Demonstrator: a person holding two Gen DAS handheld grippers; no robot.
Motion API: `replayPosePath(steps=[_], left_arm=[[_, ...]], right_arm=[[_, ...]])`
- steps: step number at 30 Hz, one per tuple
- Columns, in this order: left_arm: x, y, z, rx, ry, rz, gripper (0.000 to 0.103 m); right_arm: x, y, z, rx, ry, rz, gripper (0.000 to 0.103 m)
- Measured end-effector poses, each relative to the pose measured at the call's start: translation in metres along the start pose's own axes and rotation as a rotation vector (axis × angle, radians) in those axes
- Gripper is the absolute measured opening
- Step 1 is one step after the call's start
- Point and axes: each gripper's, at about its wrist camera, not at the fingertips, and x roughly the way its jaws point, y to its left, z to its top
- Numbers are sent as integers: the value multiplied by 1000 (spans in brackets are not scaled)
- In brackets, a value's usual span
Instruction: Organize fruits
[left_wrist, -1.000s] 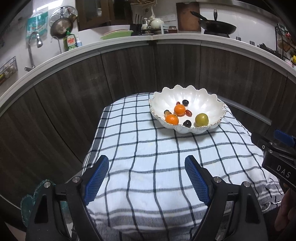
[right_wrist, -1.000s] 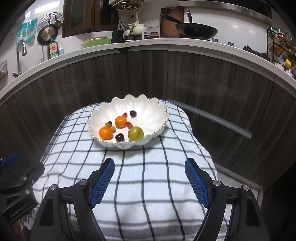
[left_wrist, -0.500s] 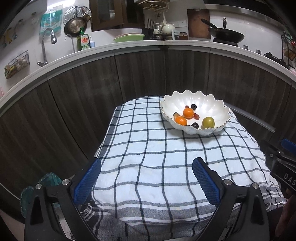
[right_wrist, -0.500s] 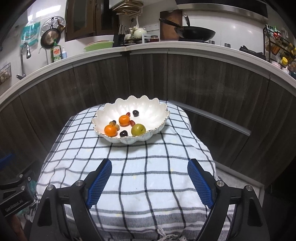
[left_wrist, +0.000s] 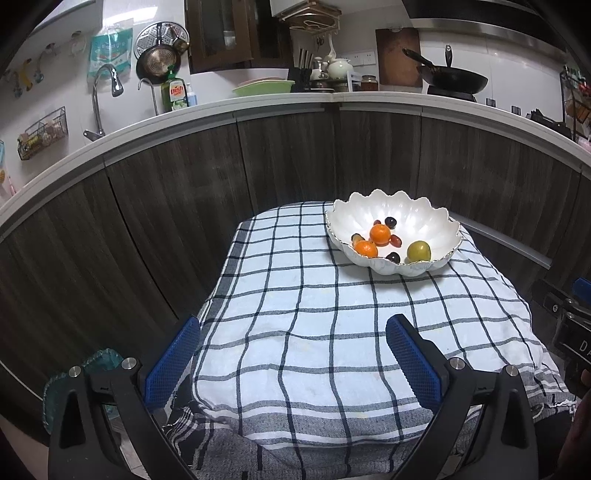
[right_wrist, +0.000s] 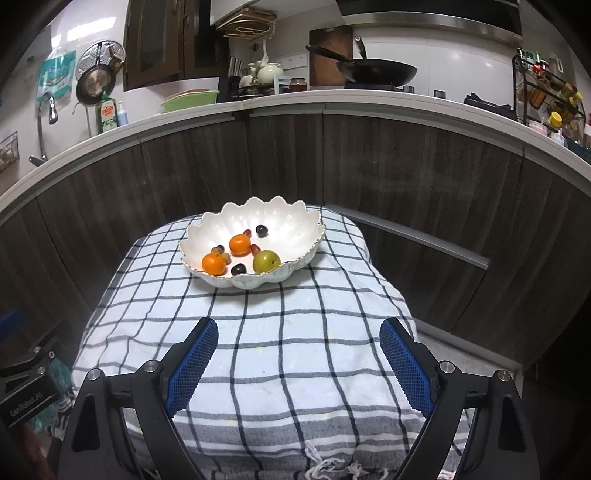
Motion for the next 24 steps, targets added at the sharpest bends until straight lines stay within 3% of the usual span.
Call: replayPosePath(steps=[24], left_arm=[[-5, 0, 0, -3, -9, 1, 102]], right_arm=[[-7, 1, 2, -4, -22, 9, 90]])
